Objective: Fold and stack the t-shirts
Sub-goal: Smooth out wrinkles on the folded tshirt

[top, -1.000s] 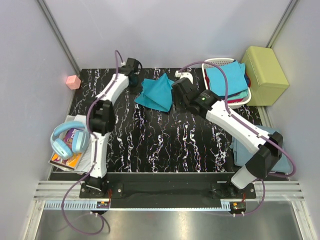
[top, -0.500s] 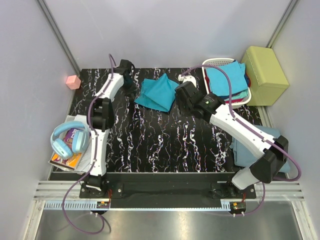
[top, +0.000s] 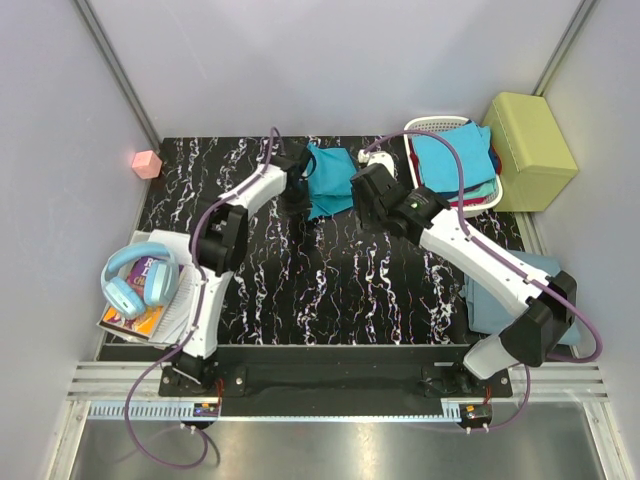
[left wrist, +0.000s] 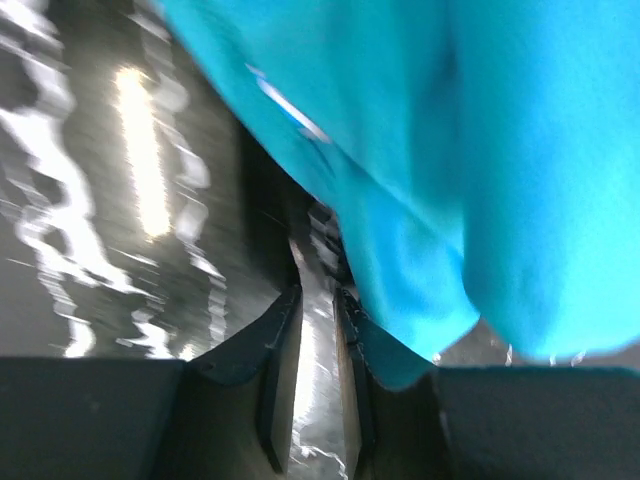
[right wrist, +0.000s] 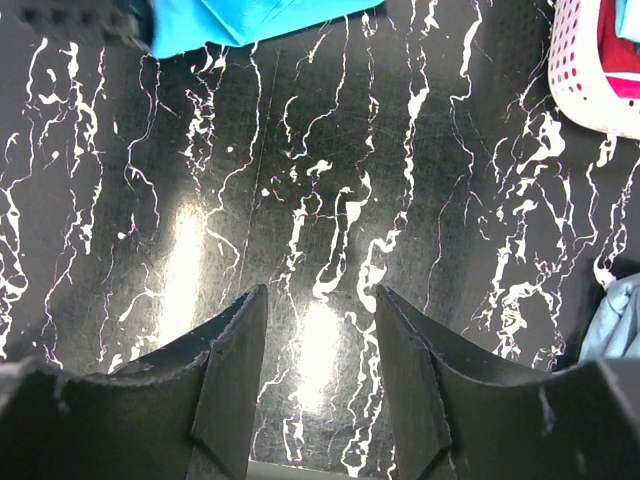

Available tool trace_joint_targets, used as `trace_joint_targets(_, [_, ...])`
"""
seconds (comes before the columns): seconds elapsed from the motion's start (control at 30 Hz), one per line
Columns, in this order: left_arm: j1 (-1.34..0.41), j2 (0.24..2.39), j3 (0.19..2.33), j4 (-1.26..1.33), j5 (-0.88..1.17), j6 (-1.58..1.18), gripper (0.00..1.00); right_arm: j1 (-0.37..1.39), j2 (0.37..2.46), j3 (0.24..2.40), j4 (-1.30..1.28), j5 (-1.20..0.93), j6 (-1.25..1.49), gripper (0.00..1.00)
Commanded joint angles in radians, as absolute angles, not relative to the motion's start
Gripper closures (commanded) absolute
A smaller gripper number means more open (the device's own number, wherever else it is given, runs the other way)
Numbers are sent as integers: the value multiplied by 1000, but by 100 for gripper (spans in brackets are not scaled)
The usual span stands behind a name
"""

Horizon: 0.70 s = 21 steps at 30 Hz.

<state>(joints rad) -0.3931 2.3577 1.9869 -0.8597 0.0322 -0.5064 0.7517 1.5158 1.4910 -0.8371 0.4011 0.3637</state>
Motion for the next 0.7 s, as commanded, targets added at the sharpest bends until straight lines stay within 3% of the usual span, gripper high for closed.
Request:
trace_joint_targets(0.0, [-460,2326,1933,-861,71,-485,75,747,1465,1471,-831,428,393,45])
trace_joint_targets(0.5, [-736,2474,2256,-880,193,-522,76,744,1442,1431,-830,460,414,45])
trace_joint_targets(0.67, [-733,2274,2093,-867,25,-528,78,735,1453,1465,-828,469,410,44])
